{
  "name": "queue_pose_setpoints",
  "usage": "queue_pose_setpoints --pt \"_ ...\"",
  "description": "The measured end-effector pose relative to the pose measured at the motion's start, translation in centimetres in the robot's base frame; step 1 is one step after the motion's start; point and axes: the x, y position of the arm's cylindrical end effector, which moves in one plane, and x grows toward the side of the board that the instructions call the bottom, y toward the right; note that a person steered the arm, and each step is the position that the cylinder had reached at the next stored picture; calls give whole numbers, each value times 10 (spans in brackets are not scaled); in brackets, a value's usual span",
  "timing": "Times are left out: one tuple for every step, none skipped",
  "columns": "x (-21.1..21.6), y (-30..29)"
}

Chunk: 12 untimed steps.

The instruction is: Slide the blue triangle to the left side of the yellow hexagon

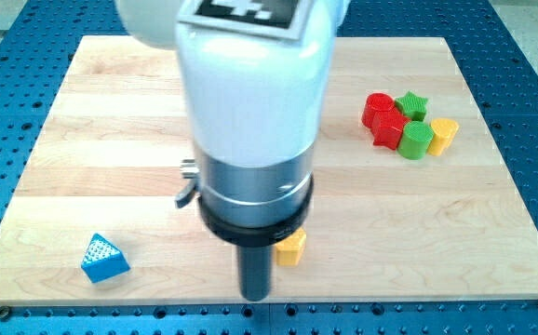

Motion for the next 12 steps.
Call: queue_pose_setpoints --pt "0 -54" --pt "0 -158" --pt "-2 -238" --pt "-30 -233" --pt "-54 -193" --pt "-51 -125" --pt "-16 -193" --pt "0 -157" --pt "-6 -118" --pt "-10 -124" --pt "-19 -118" --pt "-40 -82"
